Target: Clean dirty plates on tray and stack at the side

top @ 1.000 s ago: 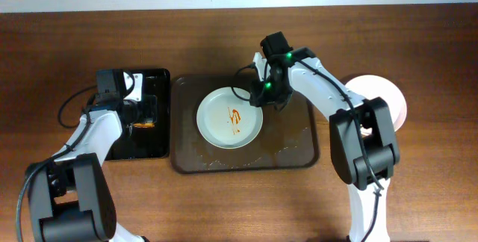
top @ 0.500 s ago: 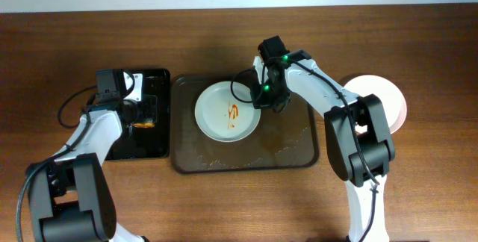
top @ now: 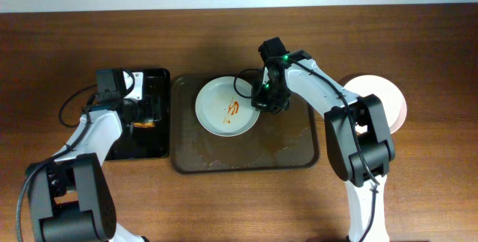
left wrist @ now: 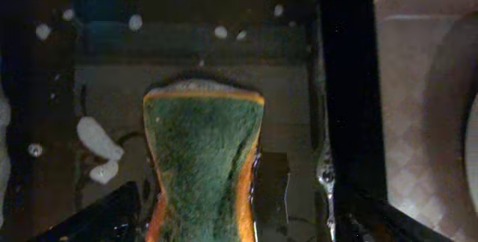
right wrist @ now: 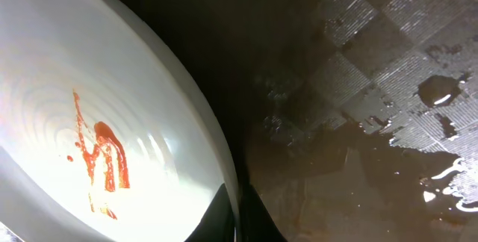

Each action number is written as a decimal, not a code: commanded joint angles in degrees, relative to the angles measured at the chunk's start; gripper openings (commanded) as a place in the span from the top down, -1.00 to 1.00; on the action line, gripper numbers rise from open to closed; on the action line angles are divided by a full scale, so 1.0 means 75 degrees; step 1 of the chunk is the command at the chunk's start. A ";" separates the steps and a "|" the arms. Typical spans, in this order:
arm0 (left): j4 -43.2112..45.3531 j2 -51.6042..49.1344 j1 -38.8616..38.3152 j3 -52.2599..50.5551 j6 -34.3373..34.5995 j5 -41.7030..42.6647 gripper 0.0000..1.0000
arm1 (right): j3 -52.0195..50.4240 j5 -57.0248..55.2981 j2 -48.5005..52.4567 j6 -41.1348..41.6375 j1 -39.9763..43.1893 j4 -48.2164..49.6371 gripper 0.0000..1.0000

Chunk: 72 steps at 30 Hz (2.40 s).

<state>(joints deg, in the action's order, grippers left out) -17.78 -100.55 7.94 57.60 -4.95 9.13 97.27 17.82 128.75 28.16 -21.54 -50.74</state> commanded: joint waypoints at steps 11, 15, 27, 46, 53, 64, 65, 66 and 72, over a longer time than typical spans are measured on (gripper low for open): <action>0.0621 -0.0962 -0.0023 -0.0047 -0.0102 0.0122 -0.29 | -0.0099 -0.0268 0.0087 0.0169 -0.0035 -0.0073 0.92; 0.0813 -0.1023 -0.0023 -0.0032 -0.0087 0.0131 1.00 | -0.0099 -0.0271 0.0087 0.0166 -0.0035 -0.0149 0.92; 0.0259 0.0131 -0.0023 0.0055 -0.0096 -0.0338 -0.64 | -0.0099 -0.0271 0.0087 0.0140 -0.0032 -0.0184 0.92; 0.1457 -0.0979 -0.0023 0.0055 -0.0093 -0.0187 0.55 | -0.0099 -0.0271 0.0087 0.0137 -0.0032 -0.0242 0.92; 0.1215 -0.0979 -0.0023 0.0052 -0.0093 -0.0189 0.77 | -0.0099 -0.0271 0.0087 0.0140 -0.0032 -0.0265 0.92; 0.0629 0.0414 -0.0023 0.0085 0.0149 0.0073 1.00 | -0.0099 -0.0271 0.0087 0.0105 -0.0032 -0.0350 0.92; 0.0554 0.0595 -0.0023 0.0085 0.0146 0.0073 1.00 | -0.0099 -0.0271 0.0087 0.0105 -0.0026 -0.0364 0.91; 0.0495 0.0720 -0.0023 0.0085 0.0149 0.0076 1.00 | -0.0099 -0.0271 0.0087 0.0105 -0.0026 -0.0382 0.92; 0.0385 0.0941 -0.0023 0.0085 0.0146 0.0076 1.00 | -0.0099 -0.0271 0.0087 0.0105 -0.0026 -0.0408 0.92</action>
<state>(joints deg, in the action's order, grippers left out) -14.87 -94.28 7.88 57.82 -4.69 8.82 97.27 17.85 128.75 28.53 -21.54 -52.95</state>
